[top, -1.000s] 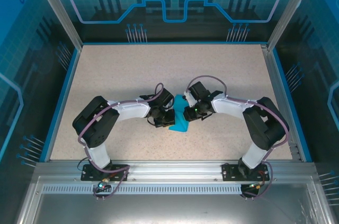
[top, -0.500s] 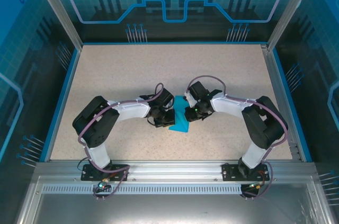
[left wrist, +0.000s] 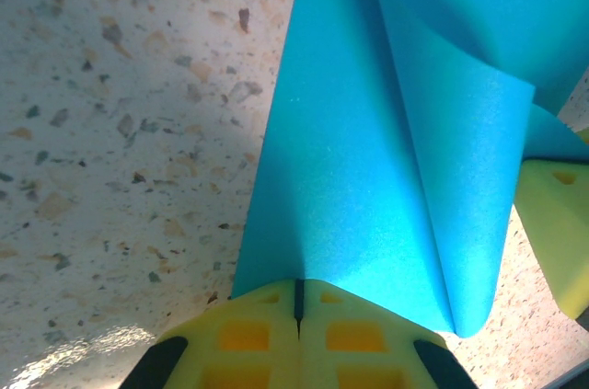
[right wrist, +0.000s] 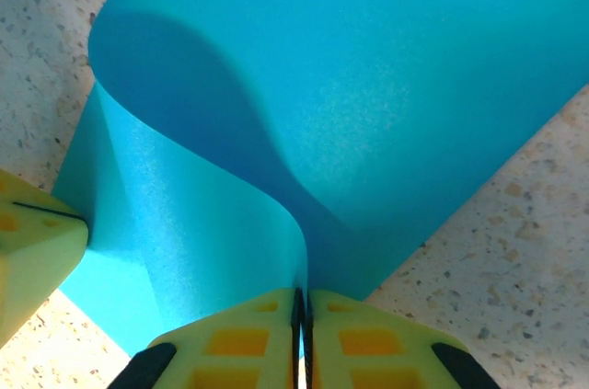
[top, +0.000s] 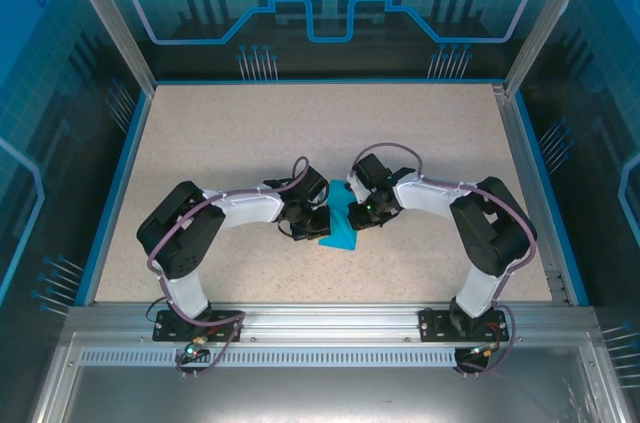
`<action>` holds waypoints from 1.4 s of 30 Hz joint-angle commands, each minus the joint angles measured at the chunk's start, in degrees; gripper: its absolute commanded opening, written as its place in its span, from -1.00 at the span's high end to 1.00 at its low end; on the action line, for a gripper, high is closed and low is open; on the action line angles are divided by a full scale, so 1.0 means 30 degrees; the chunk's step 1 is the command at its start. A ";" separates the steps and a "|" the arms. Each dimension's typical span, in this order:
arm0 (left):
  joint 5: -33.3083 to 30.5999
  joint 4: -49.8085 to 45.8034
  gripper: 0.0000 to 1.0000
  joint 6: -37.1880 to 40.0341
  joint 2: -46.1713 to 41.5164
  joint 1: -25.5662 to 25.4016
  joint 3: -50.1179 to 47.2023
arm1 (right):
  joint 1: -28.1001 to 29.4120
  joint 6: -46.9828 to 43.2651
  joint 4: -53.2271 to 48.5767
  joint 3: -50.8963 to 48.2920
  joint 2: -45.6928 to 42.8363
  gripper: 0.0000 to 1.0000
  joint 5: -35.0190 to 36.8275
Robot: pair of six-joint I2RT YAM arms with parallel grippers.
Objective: Fold a paper plane with a square sheet of paper (pick it up from the middle)
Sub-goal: Fold the triangle a second time at the center of the table.
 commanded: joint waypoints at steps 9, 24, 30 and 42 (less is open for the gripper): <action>-0.0917 -0.0946 0.94 0.0383 0.0576 -0.0243 -0.0322 | -0.0235 0.0281 -0.0793 0.0429 0.0315 0.75 0.0259; -0.0873 -0.0922 0.94 0.0436 0.0650 -0.0279 -0.0145 | -0.0157 0.0116 -0.0760 0.0791 0.0523 0.75 0.0156; -0.0924 -0.1009 0.94 0.0487 0.0707 -0.0279 -0.0081 | -0.0168 -0.0234 -0.0879 0.0947 0.0487 0.74 0.0150; -0.0928 -0.0835 0.90 0.0466 0.0298 -0.0273 -0.0030 | -0.0157 0.0013 -0.1108 0.0846 0.1254 0.75 0.0522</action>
